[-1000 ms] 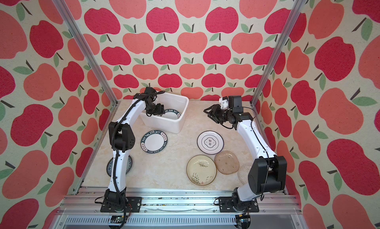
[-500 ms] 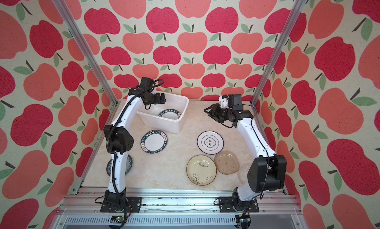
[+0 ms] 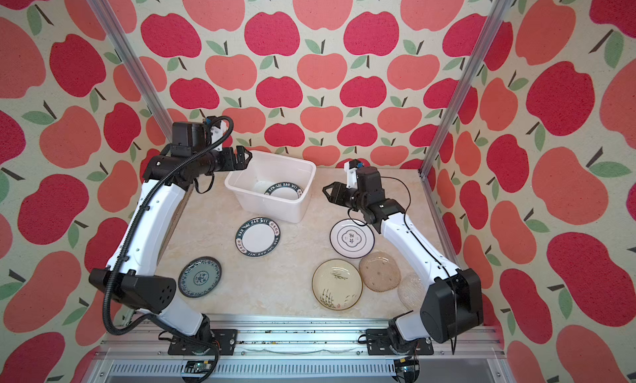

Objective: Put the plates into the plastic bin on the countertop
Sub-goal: 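Move the left gripper to the second HAO SHI HAO WEI plate and grip its rim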

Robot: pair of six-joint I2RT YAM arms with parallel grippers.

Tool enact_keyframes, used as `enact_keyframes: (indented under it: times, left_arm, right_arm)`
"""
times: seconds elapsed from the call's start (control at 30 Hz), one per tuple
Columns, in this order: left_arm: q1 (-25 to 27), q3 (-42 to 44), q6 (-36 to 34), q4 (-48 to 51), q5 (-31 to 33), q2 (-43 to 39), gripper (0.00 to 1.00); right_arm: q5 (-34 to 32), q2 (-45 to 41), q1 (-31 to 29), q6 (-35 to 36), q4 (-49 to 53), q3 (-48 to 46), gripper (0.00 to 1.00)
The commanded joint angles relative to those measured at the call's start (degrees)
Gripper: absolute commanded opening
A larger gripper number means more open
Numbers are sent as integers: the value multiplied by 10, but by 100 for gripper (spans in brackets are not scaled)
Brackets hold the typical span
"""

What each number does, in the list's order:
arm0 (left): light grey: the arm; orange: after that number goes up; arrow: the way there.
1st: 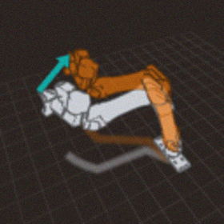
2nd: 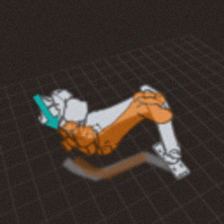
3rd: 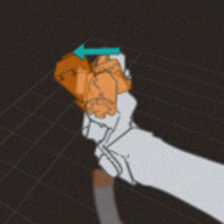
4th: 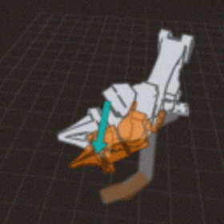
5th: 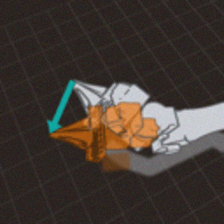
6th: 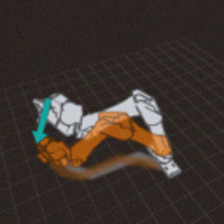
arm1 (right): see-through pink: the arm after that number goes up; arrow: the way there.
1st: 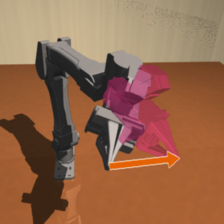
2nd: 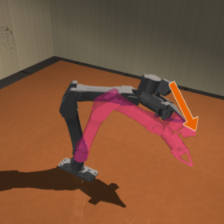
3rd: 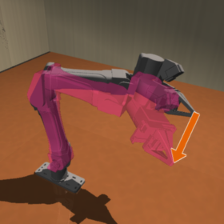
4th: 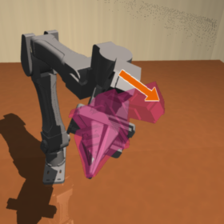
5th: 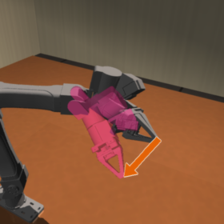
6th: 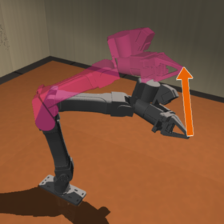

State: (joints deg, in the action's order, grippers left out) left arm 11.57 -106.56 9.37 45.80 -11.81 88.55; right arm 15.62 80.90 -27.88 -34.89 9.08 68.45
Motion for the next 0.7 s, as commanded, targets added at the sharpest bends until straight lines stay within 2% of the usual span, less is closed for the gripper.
enact_keyframes:
  times: [0.0,0.13,0.27,0.37,0.47,0.53,0.67]
  left_arm:
    - [-4,147,14,-47,-13,-97,99]
    - [-20,258,81,-17,-2,-181,100]
    - [-24,288,136,89,24,-180,99]
    - [-33,322,177,132,-2,-162,98]
    - [-44,374,214,130,-30,-147,98]
    - [-56,415,235,108,-51,-138,98]
    - [-82,479,275,47,-86,-120,97]
  right_arm:
    - [-42,-26,-24,57,-80,-39,51]
    - [-36,-34,-44,72,-71,-69,51]
    - [-38,-48,-48,66,-55,-91,51]
    - [-41,-64,-48,56,-47,-100,51]
    - [-14,-72,-46,57,-40,-97,52]
    - [28,-73,-45,71,-26,-82,51]
    - [101,-62,-47,139,67,-14,53]
